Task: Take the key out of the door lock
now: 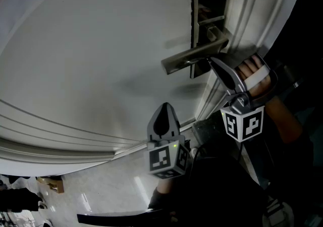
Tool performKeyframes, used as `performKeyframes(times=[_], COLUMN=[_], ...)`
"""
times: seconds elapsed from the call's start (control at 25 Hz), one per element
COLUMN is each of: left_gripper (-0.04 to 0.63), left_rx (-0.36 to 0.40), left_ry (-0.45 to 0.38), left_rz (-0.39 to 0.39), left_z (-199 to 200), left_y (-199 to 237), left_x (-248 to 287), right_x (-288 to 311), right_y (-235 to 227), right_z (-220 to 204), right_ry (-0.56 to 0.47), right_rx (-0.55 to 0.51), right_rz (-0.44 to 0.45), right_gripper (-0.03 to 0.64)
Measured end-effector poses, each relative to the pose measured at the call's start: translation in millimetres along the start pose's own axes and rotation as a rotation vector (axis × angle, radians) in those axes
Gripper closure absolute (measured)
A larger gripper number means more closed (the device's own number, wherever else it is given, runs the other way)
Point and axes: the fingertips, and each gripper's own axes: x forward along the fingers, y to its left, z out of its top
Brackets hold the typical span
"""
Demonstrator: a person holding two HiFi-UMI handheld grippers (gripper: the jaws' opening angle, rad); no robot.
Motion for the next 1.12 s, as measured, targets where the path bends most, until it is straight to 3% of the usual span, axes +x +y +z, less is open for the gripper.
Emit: performKeyframes(times=[0.2, 0.4, 0.64, 0.8, 1.12], left_gripper=[0.595, 0.597, 0.597, 0.596, 0.595], left_rx=[-0.01, 0.012, 0.019, -0.014, 0.0], left_ry=[-0.01, -0.013, -0.016, -0.017, -0.009], left_rz=[0.022, -0.006, -0.011, 0.01, -0.006], left_z=[3.9, 3.9, 2.3, 4.2, 0.3], left_y=[2.9, 1.7, 2.6, 4.5, 4.2], left_x=[0.0, 0.6, 1.8, 1.5, -0.4], right_x=[0.2, 0.0, -0.1, -0.1, -8.9], right_y=[-0.8, -1.8, -0.8, -0.4, -2.5], right_z=[-0.2, -0.2, -0.5, -0.4, 0.2], right_ry=[0.01, 0.023, 0.012, 0.007, 0.019], right_rx=[0.05, 0.08, 0.03, -0.001, 0.095], right_rz=[0.015, 0.02, 0.012, 0.013, 0.037], right_gripper=[0.606, 0.606, 0.606, 0.606, 0.606])
